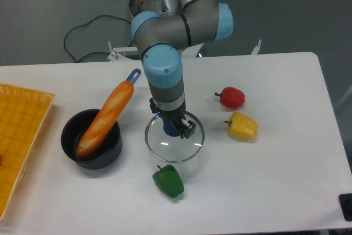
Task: Close the pot lid
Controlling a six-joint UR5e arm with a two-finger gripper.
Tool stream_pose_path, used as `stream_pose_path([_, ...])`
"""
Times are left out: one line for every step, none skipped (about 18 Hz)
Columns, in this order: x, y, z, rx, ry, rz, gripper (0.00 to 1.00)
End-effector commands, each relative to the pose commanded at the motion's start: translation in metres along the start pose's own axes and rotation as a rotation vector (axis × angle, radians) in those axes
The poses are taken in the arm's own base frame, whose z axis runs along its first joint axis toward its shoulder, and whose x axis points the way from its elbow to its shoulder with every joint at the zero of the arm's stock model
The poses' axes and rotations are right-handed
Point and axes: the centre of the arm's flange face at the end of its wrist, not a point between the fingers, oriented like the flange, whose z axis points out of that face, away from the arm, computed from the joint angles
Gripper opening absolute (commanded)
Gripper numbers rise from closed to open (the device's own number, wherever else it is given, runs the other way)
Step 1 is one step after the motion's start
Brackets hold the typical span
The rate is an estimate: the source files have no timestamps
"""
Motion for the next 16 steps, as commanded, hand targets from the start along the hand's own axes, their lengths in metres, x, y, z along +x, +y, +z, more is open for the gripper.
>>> stream_pose_path([0.0022, 0.0010, 0.0039, -0.004, 0.007, 0.000, 0.47])
stream_pose_path([0.0025, 0.0022, 0.0044, -0.005, 0.008, -0.001, 0.47])
stream_pose_path([0.0022, 0.0031, 0.0038, -0.005, 0.008, -0.003, 0.47])
stream_pose_path([0.0018, 0.0029, 0.0031, -0.004, 0.007, -0.003, 0.47])
stream_pose_path([0.0023, 0.0021, 0.0039, -0.005, 0.008, -0.001, 0.47])
stream_pose_path([0.0018, 0.0029, 0.0031, -0.004, 0.007, -0.003, 0.47])
stream_pose_path([0.0014, 0.0027, 0.0024, -0.003, 0.005, -0.003, 0.47])
stream_pose_path([0.0012, 0.0028, 0.0020, -0.005, 0.006, -0.001, 0.47])
stream_pose_path([0.0000, 0.0035, 0.0010, -0.008, 0.005, -0.003, 0.47])
stream_pose_path([0.0000, 0.0039, 0.0011, -0.011, 0.004, -0.003, 0.47])
stream_pose_path([0.0000, 0.0041, 0.0013, -0.014, 0.005, -0.001, 0.47])
stream_pose_path([0.0011, 0.0040, 0.0022, -0.018, 0.008, 0.001, 0.47])
stream_pose_path([0.0014, 0.0042, 0.0012, -0.020, 0.010, 0.003, 0.47])
stream_pose_path([0.0017, 0.0026, -0.0017, -0.019, 0.006, 0.005, 0.47])
stream_pose_path([0.0020, 0.0010, -0.0032, -0.018, 0.002, 0.007, 0.47])
stream_pose_path([0.0024, 0.0001, 0.0000, -0.022, 0.005, 0.009, 0.47])
